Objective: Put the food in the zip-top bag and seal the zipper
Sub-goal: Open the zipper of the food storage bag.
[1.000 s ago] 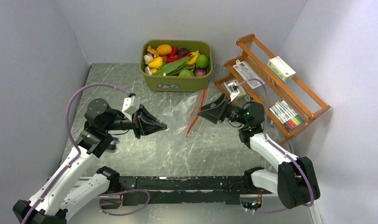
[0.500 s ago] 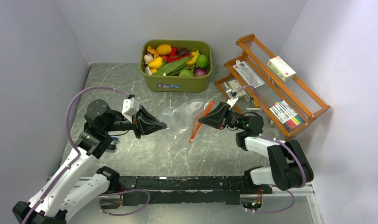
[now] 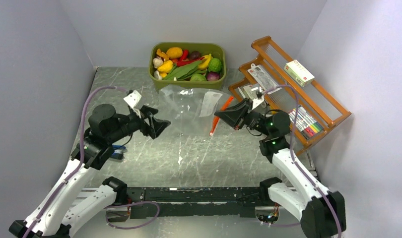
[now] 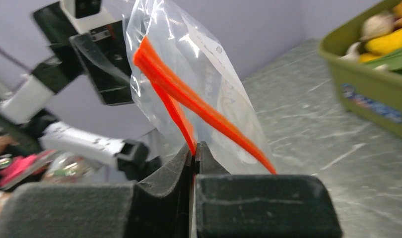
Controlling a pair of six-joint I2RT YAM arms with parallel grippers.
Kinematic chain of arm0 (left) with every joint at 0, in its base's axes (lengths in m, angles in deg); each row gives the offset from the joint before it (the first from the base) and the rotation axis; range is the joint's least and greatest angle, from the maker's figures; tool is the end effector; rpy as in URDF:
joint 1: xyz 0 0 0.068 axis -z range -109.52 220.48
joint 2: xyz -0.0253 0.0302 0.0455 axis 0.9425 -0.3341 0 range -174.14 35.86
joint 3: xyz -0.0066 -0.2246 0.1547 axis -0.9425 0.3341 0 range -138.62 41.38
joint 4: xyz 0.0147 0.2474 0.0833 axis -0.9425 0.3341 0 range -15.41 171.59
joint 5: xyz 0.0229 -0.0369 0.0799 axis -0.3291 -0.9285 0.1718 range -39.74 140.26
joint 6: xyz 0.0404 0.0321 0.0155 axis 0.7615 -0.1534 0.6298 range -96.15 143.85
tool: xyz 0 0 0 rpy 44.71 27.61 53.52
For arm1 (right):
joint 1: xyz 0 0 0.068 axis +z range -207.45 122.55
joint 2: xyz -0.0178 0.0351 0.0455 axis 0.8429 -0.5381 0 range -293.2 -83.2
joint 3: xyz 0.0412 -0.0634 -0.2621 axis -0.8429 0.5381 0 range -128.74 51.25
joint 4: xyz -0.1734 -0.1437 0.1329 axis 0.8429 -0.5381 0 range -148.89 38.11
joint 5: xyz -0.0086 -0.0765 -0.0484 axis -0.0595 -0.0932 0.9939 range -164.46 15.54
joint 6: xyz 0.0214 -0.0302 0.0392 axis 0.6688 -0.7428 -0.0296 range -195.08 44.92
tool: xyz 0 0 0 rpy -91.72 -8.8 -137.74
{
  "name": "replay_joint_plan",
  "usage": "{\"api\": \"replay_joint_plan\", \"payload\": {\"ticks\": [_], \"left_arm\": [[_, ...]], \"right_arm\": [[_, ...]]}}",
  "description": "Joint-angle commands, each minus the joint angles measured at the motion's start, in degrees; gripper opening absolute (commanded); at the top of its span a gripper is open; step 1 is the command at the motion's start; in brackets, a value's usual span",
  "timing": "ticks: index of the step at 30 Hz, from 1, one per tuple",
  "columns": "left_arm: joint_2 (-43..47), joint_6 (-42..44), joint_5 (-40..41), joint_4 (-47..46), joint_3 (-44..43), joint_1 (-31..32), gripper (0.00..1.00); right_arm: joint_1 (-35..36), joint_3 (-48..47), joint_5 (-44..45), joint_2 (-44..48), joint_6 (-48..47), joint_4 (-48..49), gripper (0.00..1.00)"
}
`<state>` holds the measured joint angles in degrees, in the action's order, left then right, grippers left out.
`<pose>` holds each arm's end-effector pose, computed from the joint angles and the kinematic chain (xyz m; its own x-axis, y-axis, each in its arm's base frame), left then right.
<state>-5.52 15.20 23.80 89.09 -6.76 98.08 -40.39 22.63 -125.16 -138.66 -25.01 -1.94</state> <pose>0.1373 -0.0896 0.3622 -0.2393 -0.0269 -0.9706 0.7789 0.5915 -0.2084 0.1879 0.0864 0.3117 -0.4233 0.3782 -0.8233 -0.8438 0.1663 0.5102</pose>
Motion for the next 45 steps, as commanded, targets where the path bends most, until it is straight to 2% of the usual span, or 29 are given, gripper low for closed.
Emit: {"api": "replay_joint_plan", "payload": {"ticks": [1, 3, 5, 7, 11, 17, 20, 27, 30, 36, 45], "left_arm": [[-1.81, -5.83, 19.29, 9.31, -7.95, 0.26, 0.76], [-3.71, -7.93, 23.76, 12.91, -11.08, 0.27, 0.75], [-5.1, -7.62, 24.99, 14.7, -12.44, 0.26, 0.76], [-6.04, -7.17, 25.31, 14.61, -12.23, 0.27, 0.76], [-7.33, -7.67, 26.35, 14.98, -12.46, 0.24, 0.75], [-6.78, -7.77, 7.2, 2.01, -7.21, 0.27, 0.67], [-8.86, -9.11, 0.61, -3.07, -5.3, 0.27, 0.65], [-11.05, -11.79, -4.47, -17.52, 0.48, 2.16, 0.76], [-13.28, -11.52, -4.25, -21.75, 1.51, 4.22, 0.79], [-17.62, -6.72, 0.95, -21.37, 0.29, 8.94, 0.8], [-23.19, 1.7, 17.21, -18.33, -1.36, 14.81, 0.77]], "right_arm": [[1.49, -9.77, 15.98, 3.43, -25.52, -36.85, 0.0], [1.77, -13.92, 20.28, 1.01, -27.41, -44.54, 0.0], [2.79, -18.21, 21.73, -1.33, -26.94, -47.8, 0.0], [6.73, -20.41, 25.06, -2.3, -26.12, -49.03, 0.0], [16.0, -24.68, 37.54, -3.07, -25.26, -54.18, 0.0], [20.45, -24.89, 38.13, -5.52, -15.34, -51.54, 0.0], [21.49, -23.27, 39.99, -5.48, -8.1, -47.33, 0.0], [23.91, -18.37, 47.93, -4.33, 2.88, -40.45, 0.0], [24.53, -16.94, 49.38, -4.5, 6.29, -37.52, 0.0], [25.48, -17.25, 50.91, -6.56, 10.08, -36.57, 0.0], [27.26, -17.96, 52.37, -7.79, 11.86, -35.1, 0.0]]}}
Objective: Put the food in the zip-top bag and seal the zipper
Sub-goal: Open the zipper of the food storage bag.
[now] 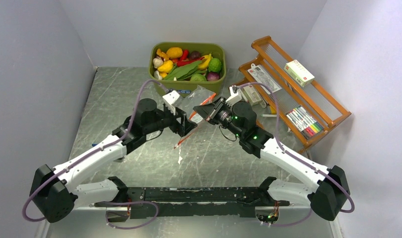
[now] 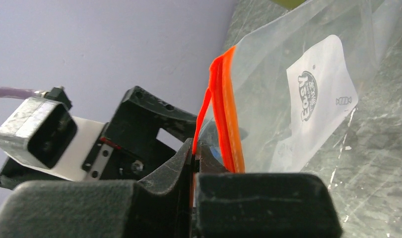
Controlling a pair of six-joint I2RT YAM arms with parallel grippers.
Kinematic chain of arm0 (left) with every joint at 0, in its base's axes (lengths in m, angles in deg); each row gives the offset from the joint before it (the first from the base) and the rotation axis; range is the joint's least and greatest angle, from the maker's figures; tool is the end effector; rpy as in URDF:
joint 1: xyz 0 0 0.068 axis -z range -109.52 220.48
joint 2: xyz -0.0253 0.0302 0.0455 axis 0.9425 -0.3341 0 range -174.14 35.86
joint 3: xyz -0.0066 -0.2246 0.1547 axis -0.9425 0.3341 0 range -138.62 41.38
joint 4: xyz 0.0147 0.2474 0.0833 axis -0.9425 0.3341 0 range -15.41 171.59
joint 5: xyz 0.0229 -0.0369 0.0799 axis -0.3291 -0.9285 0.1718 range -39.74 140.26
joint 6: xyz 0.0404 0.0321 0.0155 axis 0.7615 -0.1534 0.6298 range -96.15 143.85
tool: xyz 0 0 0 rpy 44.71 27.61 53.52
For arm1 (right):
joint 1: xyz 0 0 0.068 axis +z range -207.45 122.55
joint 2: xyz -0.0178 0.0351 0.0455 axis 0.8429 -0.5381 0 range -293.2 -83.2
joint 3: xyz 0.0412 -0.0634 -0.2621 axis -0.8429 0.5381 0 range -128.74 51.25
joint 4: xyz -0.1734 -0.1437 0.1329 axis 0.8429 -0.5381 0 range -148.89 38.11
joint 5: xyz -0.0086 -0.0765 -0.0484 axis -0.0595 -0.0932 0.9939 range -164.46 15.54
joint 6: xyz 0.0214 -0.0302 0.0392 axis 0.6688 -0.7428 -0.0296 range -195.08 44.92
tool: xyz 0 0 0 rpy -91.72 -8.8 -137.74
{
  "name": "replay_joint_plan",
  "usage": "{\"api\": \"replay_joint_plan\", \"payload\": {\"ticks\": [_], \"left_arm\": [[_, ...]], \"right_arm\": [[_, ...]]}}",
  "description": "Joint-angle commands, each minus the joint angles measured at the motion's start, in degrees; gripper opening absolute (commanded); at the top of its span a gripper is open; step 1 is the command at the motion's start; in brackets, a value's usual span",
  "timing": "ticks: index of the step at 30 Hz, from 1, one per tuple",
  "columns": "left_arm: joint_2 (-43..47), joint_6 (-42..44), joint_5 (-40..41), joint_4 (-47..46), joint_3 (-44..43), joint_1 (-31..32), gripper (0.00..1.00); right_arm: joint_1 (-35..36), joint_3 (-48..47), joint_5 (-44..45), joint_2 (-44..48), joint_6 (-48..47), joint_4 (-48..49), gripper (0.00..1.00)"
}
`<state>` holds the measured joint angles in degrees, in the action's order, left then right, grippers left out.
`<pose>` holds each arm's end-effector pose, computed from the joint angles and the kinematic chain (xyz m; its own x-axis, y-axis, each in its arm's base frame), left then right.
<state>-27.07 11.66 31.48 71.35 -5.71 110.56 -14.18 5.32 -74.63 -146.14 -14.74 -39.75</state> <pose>0.1894 -0.1743 0.3159 -0.3427 0.0270 -0.9391 0.7956 0.5400 -0.2748 0.1900 0.1790 0.3249 -0.6280 0.6022 -0.4929 -0.2866 0.4098 0.8660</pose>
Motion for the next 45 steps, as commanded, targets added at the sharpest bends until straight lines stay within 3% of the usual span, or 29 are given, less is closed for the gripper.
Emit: {"api": "replay_joint_plan", "payload": {"ticks": [1, 9, 16, 18, 23, 27, 29, 45], "left_arm": [[-2.02, 6.03, 11.72, -0.29, -2.56, 2.97, 0.75], [-2.88, 10.32, 23.39, 1.13, -2.84, 7.32, 0.47], [-1.18, 12.39, 27.92, -0.4, -0.81, 9.49, 0.08], [-0.65, 11.94, 29.11, -0.79, -0.01, 9.58, 0.07], [0.95, 9.35, 33.4, -0.87, 1.74, 9.61, 0.07], [2.29, 8.61, 35.56, -2.51, 3.98, 9.58, 0.07], [2.53, 8.5, 36.76, -3.12, 4.52, 9.62, 0.07], [1.38, 6.68, 38.21, -3.24, 4.44, 9.59, 0.07]], "right_arm": [[1.15, -0.65, 1.85, -0.41, 1.54, 2.72, 0.0], [1.4, -0.5, 1.1, -0.93, -0.27, 1.03, 0.0], [1.4, -0.43, 1.3, -0.93, -1.85, -0.34, 0.0], [1.42, -0.91, 0.97, -1.28, -2.06, -1.33, 0.0], [1.57, -2.86, 3.93, -0.37, 0.21, -9.41, 0.33], [1.67, -5.89, 7.21, 0.09, 6.51, -21.03, 0.53], [1.8, -6.35, 6.49, -0.01, 7.66, -22.68, 0.58], [4.24, -8.1, 8.41, -2.52, 12.79, -23.48, 0.56]]}}
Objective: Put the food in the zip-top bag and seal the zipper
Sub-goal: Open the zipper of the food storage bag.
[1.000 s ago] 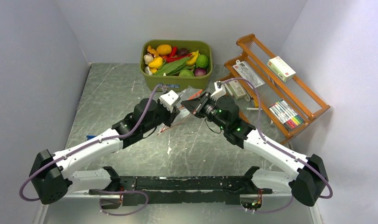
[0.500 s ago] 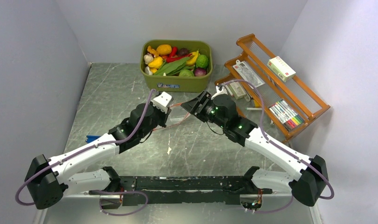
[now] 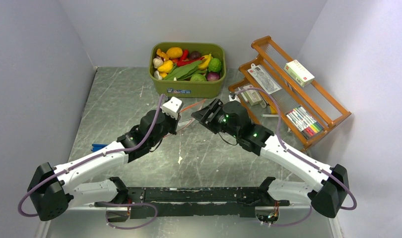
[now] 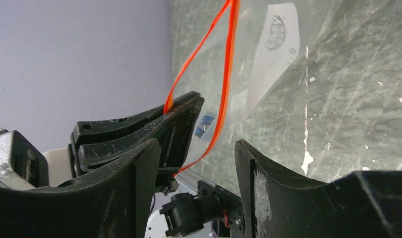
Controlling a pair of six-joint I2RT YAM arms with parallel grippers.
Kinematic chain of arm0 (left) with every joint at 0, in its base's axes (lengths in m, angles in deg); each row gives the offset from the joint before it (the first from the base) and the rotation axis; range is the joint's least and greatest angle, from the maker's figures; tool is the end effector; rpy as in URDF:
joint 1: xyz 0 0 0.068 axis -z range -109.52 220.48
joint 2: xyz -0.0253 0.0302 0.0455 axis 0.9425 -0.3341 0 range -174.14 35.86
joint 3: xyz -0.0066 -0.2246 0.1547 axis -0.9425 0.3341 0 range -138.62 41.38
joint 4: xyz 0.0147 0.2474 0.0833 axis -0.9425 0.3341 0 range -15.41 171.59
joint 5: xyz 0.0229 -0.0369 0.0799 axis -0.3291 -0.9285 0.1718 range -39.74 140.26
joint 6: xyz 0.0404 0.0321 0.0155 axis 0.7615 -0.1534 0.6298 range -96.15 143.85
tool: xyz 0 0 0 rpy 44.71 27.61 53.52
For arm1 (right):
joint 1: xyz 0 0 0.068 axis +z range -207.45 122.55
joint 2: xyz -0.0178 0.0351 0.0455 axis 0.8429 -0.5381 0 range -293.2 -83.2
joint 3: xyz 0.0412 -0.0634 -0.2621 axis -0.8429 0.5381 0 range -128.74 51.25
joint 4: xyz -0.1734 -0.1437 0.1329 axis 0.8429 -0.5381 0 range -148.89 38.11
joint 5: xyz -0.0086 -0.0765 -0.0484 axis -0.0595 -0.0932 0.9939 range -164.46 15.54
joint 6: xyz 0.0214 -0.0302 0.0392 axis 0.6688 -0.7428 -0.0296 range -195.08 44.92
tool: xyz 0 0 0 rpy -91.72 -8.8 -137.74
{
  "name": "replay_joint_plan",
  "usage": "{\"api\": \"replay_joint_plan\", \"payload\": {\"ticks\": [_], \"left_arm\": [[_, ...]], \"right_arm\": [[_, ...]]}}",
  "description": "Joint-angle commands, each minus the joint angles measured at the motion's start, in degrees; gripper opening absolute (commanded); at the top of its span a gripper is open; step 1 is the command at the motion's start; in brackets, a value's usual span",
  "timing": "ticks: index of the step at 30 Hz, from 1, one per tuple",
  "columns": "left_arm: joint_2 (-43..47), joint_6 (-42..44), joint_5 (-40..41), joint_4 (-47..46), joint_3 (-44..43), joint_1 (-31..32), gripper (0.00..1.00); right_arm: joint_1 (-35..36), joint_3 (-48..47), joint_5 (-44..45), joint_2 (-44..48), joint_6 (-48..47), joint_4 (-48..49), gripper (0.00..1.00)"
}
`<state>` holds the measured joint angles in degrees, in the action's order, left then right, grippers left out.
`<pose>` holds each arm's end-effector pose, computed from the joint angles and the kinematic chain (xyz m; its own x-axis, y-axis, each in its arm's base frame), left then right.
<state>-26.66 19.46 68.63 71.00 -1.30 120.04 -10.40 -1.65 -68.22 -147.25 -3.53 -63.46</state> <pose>0.1724 -0.1850 0.2909 -0.2213 0.1476 -0.9640 0.5107 0.8597 0.0144 0.1783 0.1858 0.3201 -0.7086 0.6227 -0.3318 0.0409 0.5057 0.8618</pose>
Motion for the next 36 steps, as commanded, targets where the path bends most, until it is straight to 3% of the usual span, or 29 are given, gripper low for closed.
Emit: {"api": "replay_joint_plan", "payload": {"ticks": [1, 17, 21, 26, 31, 36], "left_arm": [[1.06, -1.23, 1.12, -2.8, 0.07, 0.11, 0.07], [2.94, -4.37, 0.11, -3.71, 1.15, 0.13, 0.07], [3.33, -6.41, 2.02, -3.15, 1.69, 0.13, 0.07], [2.9, -6.02, 8.91, 4.43, -1.88, 0.13, 0.07], [4.21, -4.76, 15.09, 9.42, -4.32, -0.14, 0.07], [4.9, -8.26, 14.6, 13.34, -5.81, -2.37, 0.07]], "right_arm": [[0.47, -0.87, 1.76, -1.78, 1.77, 1.04, 0.56], [1.2, -0.61, 2.84, -11.74, 2.62, 6.01, 0.5], [1.13, -0.71, 4.14, -13.17, 0.54, 5.66, 0.38], [1.2, -1.71, 8.95, -11.23, -7.01, 1.31, 0.01], [1.17, 0.07, 13.47, -5.66, -14.15, -1.08, 0.0], [1.18, 1.03, 13.38, -2.21, -22.01, -1.69, 0.0]]}}
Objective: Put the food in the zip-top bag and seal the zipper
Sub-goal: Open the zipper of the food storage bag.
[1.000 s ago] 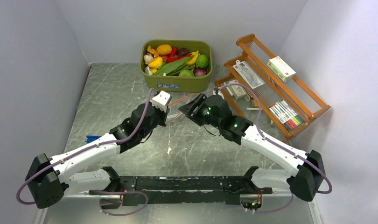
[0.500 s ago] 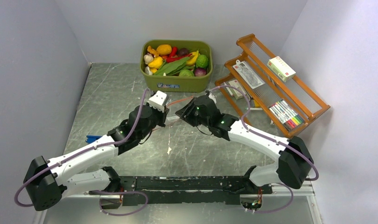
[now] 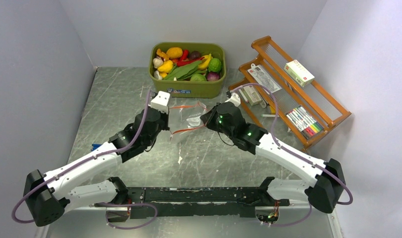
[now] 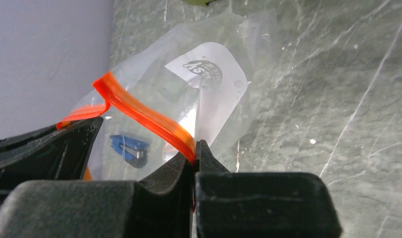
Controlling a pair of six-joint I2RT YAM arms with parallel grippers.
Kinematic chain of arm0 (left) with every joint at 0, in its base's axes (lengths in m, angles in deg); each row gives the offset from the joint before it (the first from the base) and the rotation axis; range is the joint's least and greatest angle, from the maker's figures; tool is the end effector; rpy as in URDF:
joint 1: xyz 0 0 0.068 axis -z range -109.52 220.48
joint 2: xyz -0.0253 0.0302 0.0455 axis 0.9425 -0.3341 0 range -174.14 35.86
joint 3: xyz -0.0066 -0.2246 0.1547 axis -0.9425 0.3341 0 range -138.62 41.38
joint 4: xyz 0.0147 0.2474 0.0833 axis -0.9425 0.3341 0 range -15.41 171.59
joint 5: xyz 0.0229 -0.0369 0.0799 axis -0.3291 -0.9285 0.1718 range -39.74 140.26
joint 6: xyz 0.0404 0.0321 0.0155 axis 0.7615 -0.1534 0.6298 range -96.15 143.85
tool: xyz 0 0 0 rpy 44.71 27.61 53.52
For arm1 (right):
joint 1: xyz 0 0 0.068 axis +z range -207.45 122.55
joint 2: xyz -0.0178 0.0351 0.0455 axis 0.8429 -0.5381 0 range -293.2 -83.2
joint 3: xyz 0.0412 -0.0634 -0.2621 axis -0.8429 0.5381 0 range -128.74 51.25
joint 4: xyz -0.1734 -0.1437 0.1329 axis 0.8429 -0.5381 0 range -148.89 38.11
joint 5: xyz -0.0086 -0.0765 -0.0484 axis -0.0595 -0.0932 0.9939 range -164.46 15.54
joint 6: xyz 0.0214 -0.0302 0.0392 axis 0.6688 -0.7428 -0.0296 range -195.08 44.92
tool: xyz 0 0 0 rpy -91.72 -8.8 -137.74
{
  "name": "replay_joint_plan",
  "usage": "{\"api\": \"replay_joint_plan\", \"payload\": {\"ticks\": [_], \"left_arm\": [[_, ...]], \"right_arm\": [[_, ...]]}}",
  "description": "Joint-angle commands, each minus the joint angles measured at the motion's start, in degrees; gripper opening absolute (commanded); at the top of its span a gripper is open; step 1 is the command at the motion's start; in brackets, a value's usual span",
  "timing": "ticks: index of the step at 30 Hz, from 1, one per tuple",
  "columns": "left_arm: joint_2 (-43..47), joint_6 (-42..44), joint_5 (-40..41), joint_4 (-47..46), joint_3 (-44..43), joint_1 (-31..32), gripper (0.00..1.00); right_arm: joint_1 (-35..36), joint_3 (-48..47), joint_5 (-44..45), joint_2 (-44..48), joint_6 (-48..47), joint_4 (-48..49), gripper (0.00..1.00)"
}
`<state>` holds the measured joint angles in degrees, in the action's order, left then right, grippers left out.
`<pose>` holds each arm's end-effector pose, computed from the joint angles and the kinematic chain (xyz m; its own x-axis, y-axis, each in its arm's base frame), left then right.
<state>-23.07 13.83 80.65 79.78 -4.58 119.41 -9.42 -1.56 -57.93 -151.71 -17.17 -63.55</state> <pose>0.1684 -0.1658 0.3105 -0.2598 0.0697 -0.9631 0.2938 0.9558 -0.0101 0.1891 0.1950 0.3009 -0.6239 0.5209 -0.5826 -0.0286 0.7298 0.6830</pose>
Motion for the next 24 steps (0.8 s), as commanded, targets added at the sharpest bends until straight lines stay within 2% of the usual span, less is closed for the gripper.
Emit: {"api": "replay_joint_plan", "payload": {"ticks": [1, 5, 8, 15, 21, 24], "left_arm": [[1.38, -3.63, 1.6, 4.97, -2.65, -2.34, 0.07], [1.84, -6.7, -3.93, 5.02, -2.74, -3.2, 0.07], [2.19, -7.26, -10.91, 3.4, -2.44, -3.23, 0.09], [1.27, -7.61, -22.76, 1.77, -3.07, -3.29, 0.39], [-0.68, -5.85, -27.54, 2.24, -4.38, -3.18, 0.47], [-1.74, -5.23, -27.18, 2.01, -4.38, -3.22, 0.49]], "right_arm": [[0.2, 1.05, 2.87, 2.73, -9.63, -1.61, 0.0], [0.22, 1.1, -0.85, 4.45, -17.26, 0.78, 0.0], [0.22, -0.61, -3.97, 5.2, -22.57, 0.89, 0.0], [0.14, -4.15, -9.6, 3.33, -25.91, -1.28, 0.0], [0.19, -4.18, -11.71, 3.13, -24.72, -1.51, 0.0], [0.14, -5.51, -13.46, 2.69, -25.77, -2.53, 0.0]]}}
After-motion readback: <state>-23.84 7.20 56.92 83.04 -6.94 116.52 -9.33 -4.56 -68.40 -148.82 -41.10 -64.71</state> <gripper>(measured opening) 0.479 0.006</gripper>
